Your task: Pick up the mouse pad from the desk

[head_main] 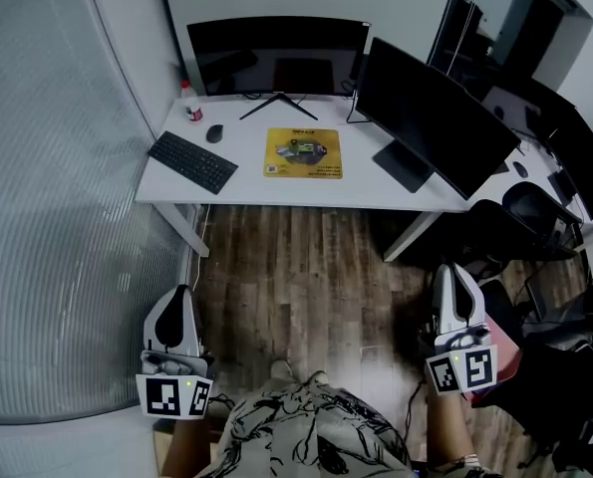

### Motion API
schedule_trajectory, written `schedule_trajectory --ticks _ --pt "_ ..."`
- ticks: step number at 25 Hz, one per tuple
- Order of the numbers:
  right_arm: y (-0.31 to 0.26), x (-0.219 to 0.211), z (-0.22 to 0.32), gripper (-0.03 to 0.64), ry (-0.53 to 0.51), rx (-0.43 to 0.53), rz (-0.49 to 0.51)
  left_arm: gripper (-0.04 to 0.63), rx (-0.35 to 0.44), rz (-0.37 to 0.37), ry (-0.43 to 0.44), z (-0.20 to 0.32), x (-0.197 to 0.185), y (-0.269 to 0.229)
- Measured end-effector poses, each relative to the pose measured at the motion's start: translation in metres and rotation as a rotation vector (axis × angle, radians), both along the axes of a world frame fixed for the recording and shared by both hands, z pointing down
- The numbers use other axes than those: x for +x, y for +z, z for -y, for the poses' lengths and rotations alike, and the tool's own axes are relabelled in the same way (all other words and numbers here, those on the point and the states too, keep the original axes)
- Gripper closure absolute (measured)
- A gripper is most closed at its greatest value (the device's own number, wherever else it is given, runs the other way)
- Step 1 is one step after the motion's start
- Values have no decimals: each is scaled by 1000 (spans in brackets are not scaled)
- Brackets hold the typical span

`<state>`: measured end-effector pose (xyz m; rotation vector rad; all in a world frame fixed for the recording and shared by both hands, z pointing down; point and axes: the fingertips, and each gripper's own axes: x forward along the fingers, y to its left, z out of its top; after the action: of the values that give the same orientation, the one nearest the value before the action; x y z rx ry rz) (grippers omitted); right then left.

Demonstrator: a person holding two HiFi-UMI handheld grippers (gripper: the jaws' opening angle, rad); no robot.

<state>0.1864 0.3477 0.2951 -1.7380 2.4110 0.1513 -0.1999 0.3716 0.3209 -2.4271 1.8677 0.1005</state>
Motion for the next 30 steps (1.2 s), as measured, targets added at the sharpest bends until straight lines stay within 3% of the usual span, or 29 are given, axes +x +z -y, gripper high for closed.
schedule_trajectory --ticks 5,11,15,30 --pt "2 -2 -2 609 9 -1 -13 592 -2 1 -4 -1 1 0" --pt "7 -6 -2 607 -2 -22 -41 583 -29 52 2 -2 7 5" --pt "10 -8 -4 602 -21 -23 -43 512 -39 64 -13 -3 6 9" --pt "11 -9 -8 402 -53 -37 -45 348 -59 76 -40 -5 6 11"
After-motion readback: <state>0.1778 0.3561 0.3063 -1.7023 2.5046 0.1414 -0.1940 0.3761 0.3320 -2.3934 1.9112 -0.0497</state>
